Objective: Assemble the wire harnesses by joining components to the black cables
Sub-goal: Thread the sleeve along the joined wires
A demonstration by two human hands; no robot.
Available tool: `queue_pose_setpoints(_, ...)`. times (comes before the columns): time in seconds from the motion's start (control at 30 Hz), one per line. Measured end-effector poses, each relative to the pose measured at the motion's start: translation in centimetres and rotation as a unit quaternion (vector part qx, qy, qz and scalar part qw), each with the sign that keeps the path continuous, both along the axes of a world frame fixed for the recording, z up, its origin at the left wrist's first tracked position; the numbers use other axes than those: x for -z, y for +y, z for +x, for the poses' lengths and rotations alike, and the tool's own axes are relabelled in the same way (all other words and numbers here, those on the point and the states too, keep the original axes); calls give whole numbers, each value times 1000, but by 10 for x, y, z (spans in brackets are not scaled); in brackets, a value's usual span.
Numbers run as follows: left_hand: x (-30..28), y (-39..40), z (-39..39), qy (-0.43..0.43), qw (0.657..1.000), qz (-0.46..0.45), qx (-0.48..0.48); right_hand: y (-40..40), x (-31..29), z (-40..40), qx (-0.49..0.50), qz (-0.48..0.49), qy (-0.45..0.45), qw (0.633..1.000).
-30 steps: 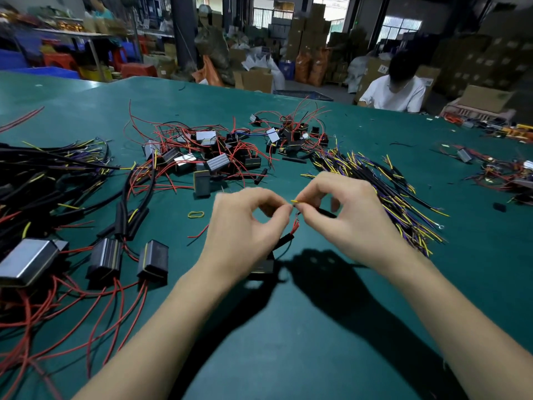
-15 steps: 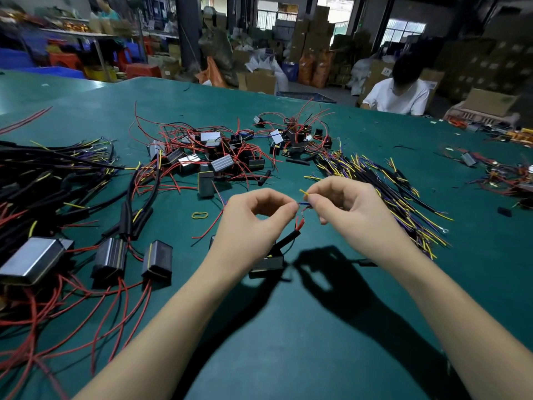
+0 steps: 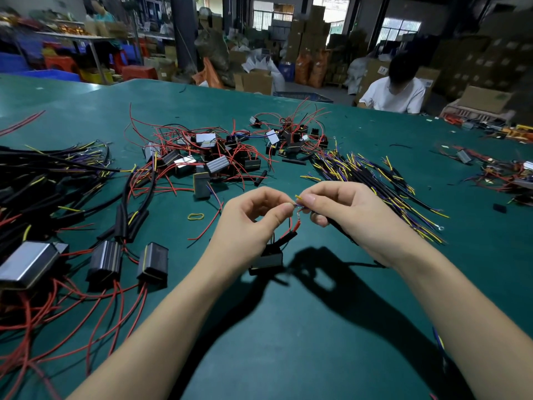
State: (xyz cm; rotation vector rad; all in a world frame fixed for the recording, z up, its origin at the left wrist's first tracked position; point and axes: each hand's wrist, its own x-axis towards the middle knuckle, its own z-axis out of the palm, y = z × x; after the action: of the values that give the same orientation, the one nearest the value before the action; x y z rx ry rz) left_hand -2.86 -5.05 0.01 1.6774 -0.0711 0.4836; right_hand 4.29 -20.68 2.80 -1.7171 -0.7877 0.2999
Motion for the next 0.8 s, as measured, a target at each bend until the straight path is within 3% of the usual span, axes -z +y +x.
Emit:
queue_pose_setpoints(0.27, -5, -1, -3, 0, 997, 64, -39, 0, -3, -3, 3, -22, -33, 999)
queue_pose_setpoints(0.47, -12, 3, -9, 18, 986, 154, -67, 5, 0, -5, 50, -119, -207, 970)
queue_pose_setpoints(0.6, -13, 5, -9, 68, 983, 162, -51, 9, 4, -9, 43, -102, -219, 969)
queue_pose_setpoints(0.8, -13, 5, -6, 116, 990, 77, -4, 7, 0, -9, 30, -132, -255, 958)
